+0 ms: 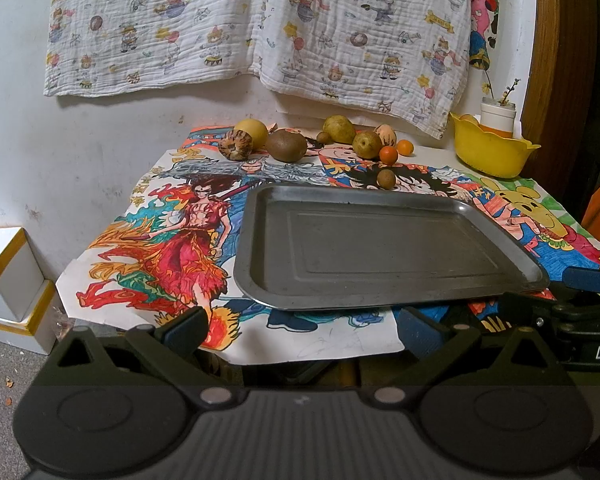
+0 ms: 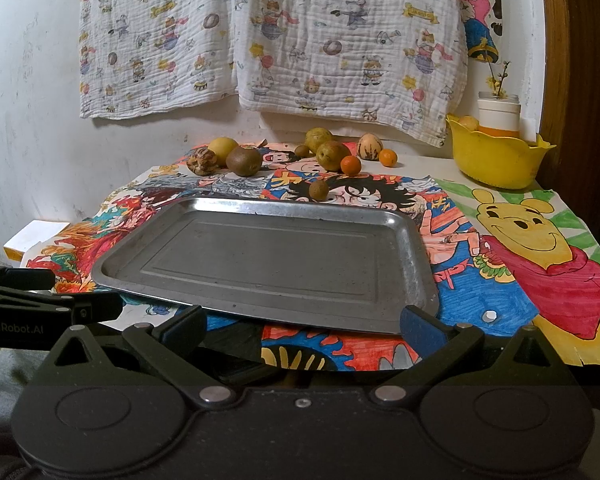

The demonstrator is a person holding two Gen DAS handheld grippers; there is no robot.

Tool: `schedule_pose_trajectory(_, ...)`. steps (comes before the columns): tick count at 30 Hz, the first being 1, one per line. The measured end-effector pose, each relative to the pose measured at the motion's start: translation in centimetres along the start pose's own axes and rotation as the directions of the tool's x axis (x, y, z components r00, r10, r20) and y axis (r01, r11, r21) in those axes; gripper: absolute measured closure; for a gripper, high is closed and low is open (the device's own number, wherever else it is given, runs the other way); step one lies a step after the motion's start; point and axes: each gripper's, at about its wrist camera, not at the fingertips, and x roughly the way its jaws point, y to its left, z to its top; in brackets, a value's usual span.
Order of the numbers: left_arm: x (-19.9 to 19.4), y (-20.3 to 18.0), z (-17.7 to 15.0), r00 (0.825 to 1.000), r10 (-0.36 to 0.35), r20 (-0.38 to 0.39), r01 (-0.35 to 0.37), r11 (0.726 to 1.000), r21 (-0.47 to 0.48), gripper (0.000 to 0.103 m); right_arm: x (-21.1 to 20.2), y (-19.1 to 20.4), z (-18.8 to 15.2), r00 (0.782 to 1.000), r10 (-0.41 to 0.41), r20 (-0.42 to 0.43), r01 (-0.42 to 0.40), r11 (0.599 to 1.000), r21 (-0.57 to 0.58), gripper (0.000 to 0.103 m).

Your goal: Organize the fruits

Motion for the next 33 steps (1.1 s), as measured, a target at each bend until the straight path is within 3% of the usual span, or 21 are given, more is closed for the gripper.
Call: schedule_pose_trajectory(33, 0.48, -0.16, -0.39, 1.0, -0.005, -0.001, 0.005, 1.0, 0.003, 0.001, 0.16, -0.27, 0.41, 1.0, 0.003, -0.003, -0.003, 1.0, 0.0, 0.001)
